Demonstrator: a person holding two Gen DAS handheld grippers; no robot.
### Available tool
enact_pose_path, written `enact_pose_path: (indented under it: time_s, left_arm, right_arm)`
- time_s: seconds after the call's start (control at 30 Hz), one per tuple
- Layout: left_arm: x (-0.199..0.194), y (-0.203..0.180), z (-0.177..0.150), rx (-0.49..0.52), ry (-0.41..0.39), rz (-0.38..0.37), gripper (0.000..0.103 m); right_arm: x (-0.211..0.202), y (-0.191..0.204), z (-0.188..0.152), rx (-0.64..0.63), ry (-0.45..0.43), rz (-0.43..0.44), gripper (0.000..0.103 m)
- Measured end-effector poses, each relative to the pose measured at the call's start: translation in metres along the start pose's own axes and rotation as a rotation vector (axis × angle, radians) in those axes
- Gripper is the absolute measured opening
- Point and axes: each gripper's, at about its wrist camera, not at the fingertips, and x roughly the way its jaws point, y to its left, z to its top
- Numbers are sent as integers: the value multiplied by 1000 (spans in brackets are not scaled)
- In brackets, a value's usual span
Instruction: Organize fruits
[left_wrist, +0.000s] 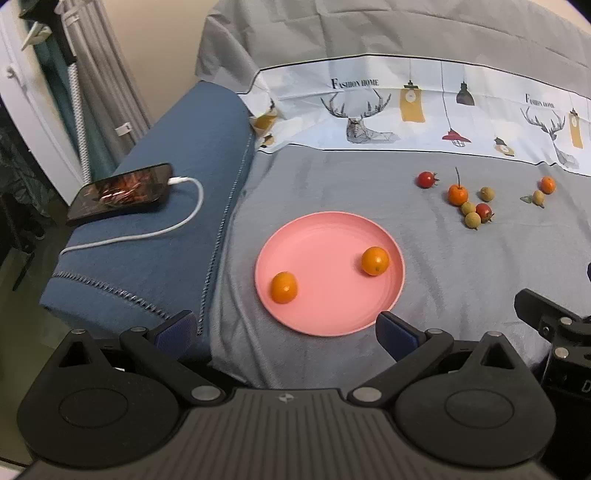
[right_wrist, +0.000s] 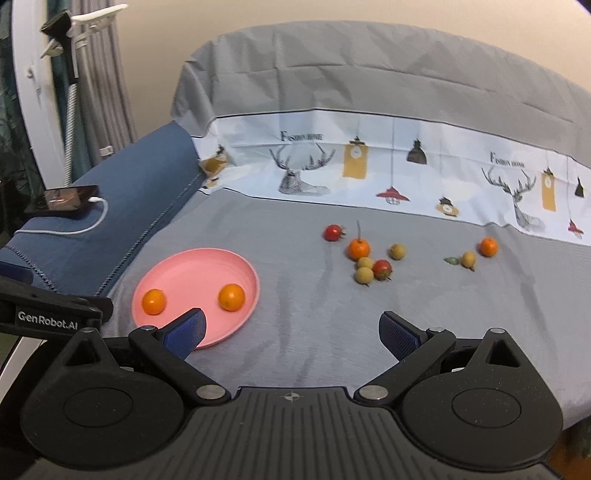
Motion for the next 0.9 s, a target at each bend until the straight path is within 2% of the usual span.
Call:
enact_pose_path:
  time_s: [0.67,0.9]
  left_arm:
    - [62,-93,62,108,44,-69,103]
    - [87,-135,87,135,33,-147,103]
  right_arm:
    - [61,-91,3,162,60,-123,100]
    - [85,-138,8,213,38,-213,100]
